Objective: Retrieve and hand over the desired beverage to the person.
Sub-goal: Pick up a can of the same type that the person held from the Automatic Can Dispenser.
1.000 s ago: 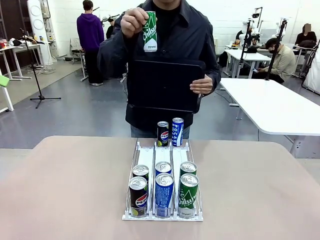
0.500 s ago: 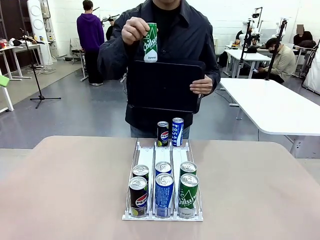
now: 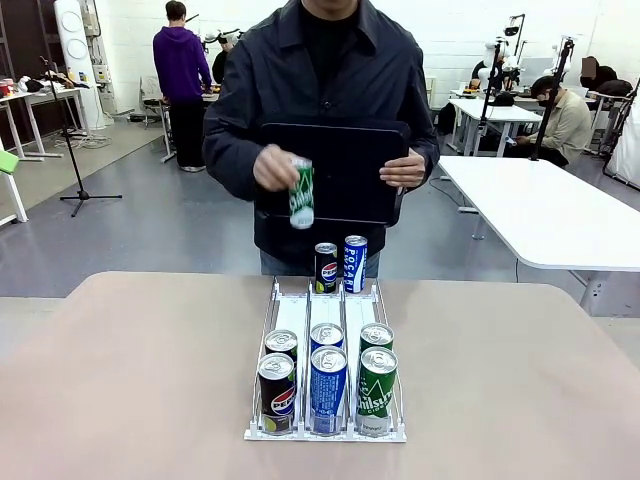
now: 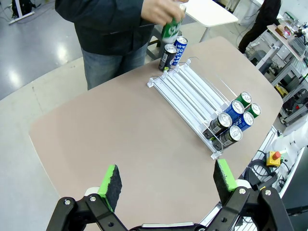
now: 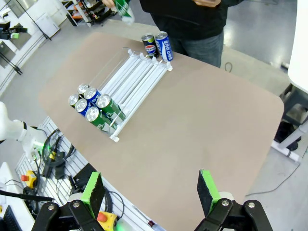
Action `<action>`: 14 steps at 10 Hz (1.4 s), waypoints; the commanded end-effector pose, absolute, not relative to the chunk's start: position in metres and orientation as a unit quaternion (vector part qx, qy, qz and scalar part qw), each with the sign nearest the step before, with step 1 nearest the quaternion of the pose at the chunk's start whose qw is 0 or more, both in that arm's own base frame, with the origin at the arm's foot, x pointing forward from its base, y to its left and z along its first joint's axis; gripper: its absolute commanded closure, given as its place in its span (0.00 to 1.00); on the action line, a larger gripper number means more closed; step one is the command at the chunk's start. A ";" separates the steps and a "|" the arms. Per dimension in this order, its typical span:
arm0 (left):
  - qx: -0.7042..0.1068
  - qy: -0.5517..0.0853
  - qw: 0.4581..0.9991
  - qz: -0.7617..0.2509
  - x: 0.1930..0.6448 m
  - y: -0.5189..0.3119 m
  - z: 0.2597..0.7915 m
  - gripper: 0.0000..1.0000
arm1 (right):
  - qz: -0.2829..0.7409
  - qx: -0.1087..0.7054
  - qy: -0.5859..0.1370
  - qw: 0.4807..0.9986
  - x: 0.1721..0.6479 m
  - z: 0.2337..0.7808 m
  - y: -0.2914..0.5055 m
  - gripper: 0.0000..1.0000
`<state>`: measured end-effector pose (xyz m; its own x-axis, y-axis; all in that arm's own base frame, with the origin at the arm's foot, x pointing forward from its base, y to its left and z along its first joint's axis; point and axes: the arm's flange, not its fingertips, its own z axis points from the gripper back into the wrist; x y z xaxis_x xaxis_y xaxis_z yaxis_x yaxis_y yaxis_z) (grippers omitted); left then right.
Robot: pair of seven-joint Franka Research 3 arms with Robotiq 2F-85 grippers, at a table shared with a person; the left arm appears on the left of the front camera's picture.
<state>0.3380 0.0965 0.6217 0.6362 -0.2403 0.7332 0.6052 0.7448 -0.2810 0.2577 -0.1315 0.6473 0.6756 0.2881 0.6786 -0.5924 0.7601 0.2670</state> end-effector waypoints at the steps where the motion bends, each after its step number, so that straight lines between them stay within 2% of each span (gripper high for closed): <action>1: -0.265 -0.353 0.861 -0.251 0.339 0.098 0.622 0.00 | 0.255 0.250 -0.320 0.878 0.260 0.648 -0.130 0.00; 14: -0.265 -0.353 0.861 -0.251 0.339 0.098 0.622 0.00 | 0.255 0.250 -0.320 0.878 0.260 0.648 -0.130 0.00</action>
